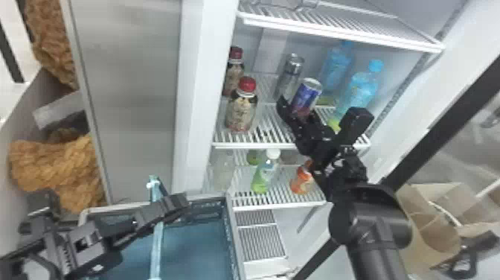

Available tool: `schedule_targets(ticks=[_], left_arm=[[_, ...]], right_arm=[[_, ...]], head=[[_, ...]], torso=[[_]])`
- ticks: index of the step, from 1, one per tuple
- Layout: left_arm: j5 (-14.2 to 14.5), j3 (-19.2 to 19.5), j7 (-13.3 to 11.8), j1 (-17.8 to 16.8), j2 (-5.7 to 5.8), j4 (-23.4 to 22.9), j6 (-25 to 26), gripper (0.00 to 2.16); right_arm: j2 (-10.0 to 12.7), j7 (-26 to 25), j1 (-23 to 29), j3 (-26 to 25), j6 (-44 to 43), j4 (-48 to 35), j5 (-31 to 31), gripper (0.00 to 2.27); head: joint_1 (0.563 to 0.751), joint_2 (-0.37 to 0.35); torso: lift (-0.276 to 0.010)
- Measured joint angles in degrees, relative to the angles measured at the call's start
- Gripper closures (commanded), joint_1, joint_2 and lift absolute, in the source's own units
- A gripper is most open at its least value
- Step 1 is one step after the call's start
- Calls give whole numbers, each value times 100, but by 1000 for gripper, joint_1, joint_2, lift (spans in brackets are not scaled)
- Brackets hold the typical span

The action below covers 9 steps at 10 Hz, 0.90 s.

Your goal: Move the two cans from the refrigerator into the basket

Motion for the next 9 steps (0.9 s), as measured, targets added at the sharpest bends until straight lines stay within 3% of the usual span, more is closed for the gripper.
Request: schedule_targets(ticks=[3,9], left_arm=[[22,10,0,24,0,0,0,1191],[32,21,0,46,-12,-1,0,1191]], right_arm=[[-9,-211,409,-11,151,-697,50,1262],[-183,-334,1917,-76,1282,-2865,-299,1262]], head=[[695,-326],[695,-315]], torso=[[-31],[-31]])
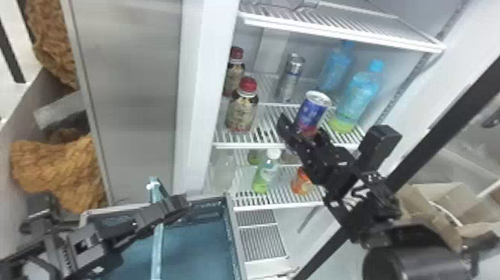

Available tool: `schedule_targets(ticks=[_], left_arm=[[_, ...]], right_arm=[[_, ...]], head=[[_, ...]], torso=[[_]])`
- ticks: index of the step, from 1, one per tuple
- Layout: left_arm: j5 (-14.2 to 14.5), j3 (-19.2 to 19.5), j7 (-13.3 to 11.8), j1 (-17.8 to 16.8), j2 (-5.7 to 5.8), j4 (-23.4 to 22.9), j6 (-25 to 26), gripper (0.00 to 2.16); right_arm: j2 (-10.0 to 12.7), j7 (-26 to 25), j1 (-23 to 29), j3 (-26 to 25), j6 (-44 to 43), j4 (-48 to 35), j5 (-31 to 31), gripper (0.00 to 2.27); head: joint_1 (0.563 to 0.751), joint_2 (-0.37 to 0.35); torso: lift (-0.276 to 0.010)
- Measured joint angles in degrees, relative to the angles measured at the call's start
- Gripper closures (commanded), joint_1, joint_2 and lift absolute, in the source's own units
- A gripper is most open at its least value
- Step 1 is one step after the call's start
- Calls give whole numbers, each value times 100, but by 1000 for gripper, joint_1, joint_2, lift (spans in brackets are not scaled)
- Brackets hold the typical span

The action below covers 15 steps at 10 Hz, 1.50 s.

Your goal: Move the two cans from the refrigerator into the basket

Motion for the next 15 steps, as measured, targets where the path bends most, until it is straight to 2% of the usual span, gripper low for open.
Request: schedule_targets(ticks=[4,9,15], left_arm=[[-9,2,0,14,-5,0,0,1191],[-9,-6,0,-3,-13,0,0,1191],[-13,-24,0,-28,7,0,-5,1191]], right_arm=[[48,11,694,191,361,-613,-306,1262],[-19,217,1082,761,748,-944,-802,1262],[29,550,1386,1078,1192,-739,-889,1260]], head=[[695,-281],[695,-198],[695,-143]], torso=[[-31],[-31],[-31]])
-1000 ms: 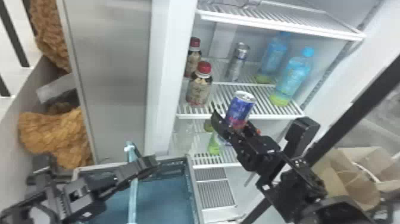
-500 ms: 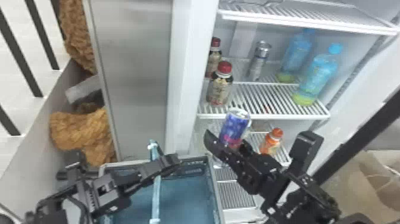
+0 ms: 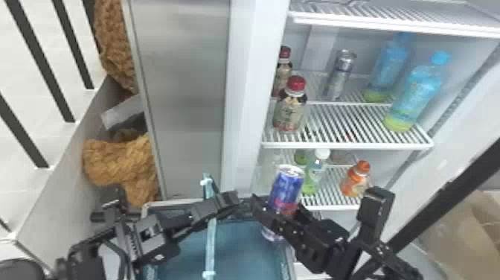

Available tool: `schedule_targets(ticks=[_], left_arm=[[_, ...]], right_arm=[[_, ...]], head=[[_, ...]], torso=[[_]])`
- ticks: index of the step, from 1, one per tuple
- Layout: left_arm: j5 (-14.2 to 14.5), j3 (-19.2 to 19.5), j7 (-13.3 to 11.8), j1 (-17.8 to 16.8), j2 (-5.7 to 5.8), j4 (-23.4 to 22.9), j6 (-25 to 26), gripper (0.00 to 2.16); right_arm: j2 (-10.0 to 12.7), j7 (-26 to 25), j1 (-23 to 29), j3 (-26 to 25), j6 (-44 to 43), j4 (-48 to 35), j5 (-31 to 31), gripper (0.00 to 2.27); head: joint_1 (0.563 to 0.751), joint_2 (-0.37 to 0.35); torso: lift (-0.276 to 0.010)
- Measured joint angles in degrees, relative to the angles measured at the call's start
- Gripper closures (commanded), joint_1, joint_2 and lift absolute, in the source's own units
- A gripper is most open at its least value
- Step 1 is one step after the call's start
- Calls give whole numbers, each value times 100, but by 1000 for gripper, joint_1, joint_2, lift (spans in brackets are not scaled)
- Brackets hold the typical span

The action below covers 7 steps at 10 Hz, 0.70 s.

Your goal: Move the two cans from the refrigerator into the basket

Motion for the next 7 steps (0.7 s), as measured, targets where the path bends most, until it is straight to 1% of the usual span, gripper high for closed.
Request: schedule_targets(ticks=[2,3,4,5,6,7], left_arm=[[-7,-20,0,0,6,0,2,1191],[-7,-29,0,0,11,0,4,1191],[-8,-38,0,0,13,7,5,1191],[-8,-43,0,0,17,20,5,1191],[-8,-52,0,-8,21,26,5,1191],[-8,-55,0,-13,22,27,5,1191]], right_arm=[[18,104,49,54,81,89,10,1196],[19,177,19,93,111,179,11,1095],[19,242,-13,128,135,257,8,857],[19,324,-45,147,174,344,2,555],[19,371,-85,151,219,435,-3,357],[20,382,-102,151,239,487,-29,225]], head=[[695,-138],[695,-132],[695,-126],[695,-121],[695,-120],[695,-120]], torso=[[-31],[-31],[-31],[-31],[-31],[-31]])
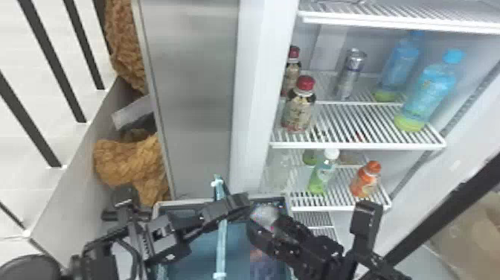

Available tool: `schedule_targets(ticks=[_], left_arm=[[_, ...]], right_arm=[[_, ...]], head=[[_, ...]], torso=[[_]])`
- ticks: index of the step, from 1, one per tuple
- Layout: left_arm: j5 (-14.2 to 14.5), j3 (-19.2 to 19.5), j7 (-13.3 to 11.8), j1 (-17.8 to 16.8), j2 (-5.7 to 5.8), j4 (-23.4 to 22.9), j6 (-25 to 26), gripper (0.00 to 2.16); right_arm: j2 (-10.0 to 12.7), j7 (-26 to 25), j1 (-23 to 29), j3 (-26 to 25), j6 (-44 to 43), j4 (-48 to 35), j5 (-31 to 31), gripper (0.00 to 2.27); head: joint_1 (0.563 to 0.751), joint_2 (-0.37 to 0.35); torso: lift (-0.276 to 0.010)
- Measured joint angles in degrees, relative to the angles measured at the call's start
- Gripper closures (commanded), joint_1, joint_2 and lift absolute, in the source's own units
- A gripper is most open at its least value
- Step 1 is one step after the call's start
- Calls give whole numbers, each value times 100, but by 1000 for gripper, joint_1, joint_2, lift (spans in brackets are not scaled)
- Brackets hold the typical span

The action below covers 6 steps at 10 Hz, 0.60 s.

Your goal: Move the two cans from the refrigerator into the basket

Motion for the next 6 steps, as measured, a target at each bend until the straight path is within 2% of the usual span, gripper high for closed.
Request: schedule_targets(ticks=[3,6], left_arm=[[0,1,0,0,1,1,-3,1191],[12,18,0,12,-15,1,-9,1191]], right_arm=[[41,10,18,-108,-107,6,-39,125],[198,10,215,-614,-443,-344,116,125]], head=[[695,-126],[695,-184]], torso=[[-31],[-31]])
